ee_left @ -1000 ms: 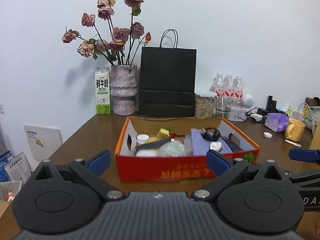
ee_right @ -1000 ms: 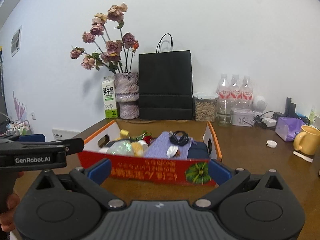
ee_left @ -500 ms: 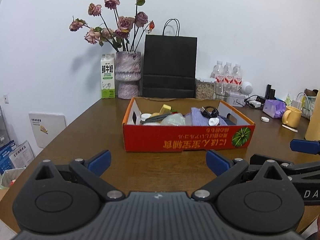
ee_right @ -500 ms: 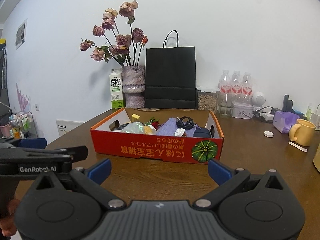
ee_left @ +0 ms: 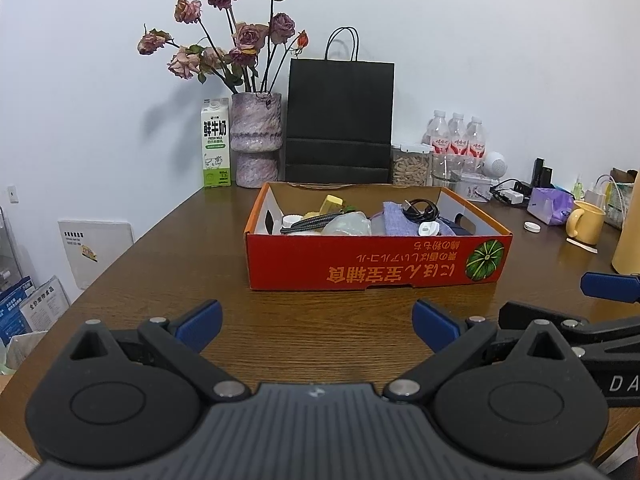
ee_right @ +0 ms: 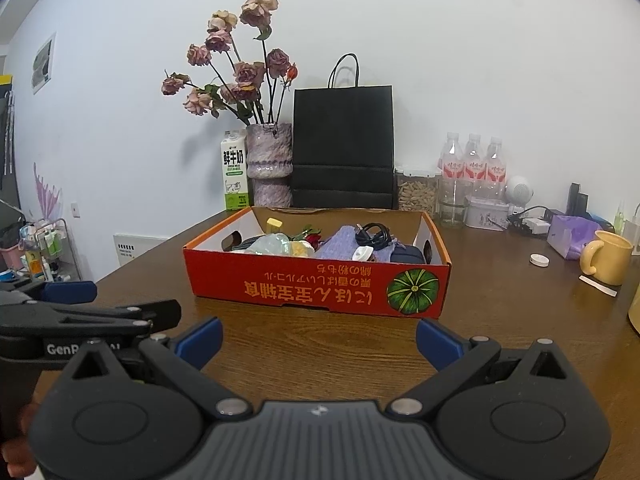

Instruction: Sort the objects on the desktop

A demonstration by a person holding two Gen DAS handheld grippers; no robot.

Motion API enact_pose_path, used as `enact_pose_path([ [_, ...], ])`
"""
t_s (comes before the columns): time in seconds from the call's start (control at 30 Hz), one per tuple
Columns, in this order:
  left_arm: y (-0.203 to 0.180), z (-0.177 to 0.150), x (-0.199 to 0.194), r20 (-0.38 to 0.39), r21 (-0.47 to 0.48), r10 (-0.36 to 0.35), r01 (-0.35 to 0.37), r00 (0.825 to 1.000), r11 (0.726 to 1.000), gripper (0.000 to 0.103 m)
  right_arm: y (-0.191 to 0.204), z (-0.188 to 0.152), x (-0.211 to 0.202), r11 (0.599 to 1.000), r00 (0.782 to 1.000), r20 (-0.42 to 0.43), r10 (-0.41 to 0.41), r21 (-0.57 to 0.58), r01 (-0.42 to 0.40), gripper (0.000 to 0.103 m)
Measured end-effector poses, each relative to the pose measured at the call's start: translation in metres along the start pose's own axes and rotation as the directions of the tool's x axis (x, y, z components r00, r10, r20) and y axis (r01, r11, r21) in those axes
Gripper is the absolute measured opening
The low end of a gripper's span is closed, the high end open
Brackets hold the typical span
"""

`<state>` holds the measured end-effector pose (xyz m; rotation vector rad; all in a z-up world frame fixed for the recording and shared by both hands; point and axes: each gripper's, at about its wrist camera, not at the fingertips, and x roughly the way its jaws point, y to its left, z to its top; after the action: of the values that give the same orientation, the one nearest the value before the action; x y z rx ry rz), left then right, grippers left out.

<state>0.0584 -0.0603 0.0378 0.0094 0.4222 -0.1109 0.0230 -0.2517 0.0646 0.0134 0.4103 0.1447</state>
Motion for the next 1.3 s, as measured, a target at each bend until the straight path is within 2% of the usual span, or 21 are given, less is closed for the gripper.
enact_pose_path([
  [1.3, -0.0003, 0.001, -0.0006, 0.001, 0.007, 0.012, -0.012, 1.0, 1.0, 0.103, 0.0001, -0.0006, 0.0002, 1.0, 1.0, -0.002, 0.0, 0.003, 0.0, 0.103],
])
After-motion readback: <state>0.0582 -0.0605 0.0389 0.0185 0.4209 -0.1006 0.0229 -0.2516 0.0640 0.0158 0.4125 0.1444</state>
